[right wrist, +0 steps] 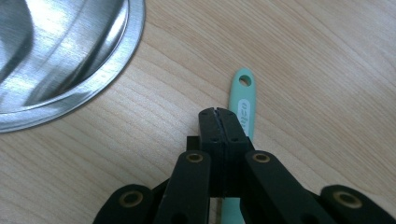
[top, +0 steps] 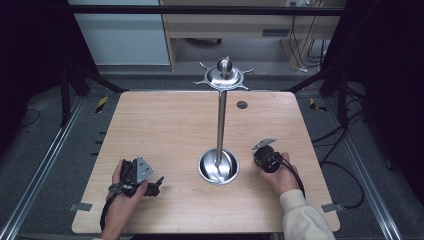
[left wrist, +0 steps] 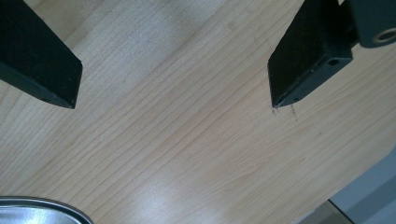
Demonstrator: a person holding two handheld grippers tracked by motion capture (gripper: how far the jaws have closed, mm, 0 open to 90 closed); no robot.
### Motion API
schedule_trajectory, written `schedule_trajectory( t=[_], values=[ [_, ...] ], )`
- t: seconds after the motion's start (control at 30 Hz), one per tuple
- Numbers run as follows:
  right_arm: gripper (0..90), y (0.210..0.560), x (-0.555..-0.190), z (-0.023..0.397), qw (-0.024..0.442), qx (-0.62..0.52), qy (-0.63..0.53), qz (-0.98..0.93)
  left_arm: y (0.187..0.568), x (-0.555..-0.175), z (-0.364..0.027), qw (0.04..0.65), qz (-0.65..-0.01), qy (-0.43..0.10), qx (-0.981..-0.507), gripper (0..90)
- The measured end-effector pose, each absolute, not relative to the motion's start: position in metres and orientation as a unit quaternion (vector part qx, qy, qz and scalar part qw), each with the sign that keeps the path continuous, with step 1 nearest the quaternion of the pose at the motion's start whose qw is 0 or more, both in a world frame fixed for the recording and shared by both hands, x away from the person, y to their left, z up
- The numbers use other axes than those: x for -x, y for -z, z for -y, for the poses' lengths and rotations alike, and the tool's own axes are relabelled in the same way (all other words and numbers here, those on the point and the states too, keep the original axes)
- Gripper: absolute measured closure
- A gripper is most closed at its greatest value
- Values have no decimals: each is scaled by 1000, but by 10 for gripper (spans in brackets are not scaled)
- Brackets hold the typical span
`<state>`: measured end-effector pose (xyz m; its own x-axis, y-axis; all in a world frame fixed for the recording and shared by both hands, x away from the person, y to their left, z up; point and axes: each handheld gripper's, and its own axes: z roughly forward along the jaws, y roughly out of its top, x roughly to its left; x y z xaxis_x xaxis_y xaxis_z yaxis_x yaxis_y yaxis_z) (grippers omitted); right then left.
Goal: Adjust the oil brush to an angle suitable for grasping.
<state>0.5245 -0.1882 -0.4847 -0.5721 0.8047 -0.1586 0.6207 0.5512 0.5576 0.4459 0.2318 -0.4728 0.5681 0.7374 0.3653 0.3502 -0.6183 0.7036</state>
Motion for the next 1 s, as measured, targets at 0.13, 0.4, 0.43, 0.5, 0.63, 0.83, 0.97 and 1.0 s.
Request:
schedule_trajectory(
  t=[0.13, 0.4, 0.43, 0.5, 0.63, 0.83, 0.97, 1.0],
  values=[
    [900, 484, -526, 192, 208, -430, -220, -851, 473, -446, -232, 293, -325, -332, -836, 26],
    [900, 483, -527, 205, 202, -465, -226, -832, 473, -446, -230, 291, -323, -331, -838, 26],
    [893, 482, -527, 205, 202, -465, -229, -831, 473, -446, -230, 291, -323, -331, -838, 26],
    [853, 476, -523, 209, 192, -477, -246, -822, 473, -446, -230, 291, -323, -330, -838, 26],
    [803, 468, -518, 215, 174, -498, -262, -808, 473, -445, -231, 293, -325, -330, -837, 26],
    [670, 456, -513, 225, 134, -522, -239, -808, 473, -442, -232, 295, -324, -330, -836, 26],
    [624, 445, -516, 226, 114, -527, -196, -819, 473, -442, -231, 295, -324, -329, -836, 26],
    [609, 444, -518, 227, 110, -525, -188, -823, 473, -442, -231, 295, -324, -329, -837, 26]
  ],
)
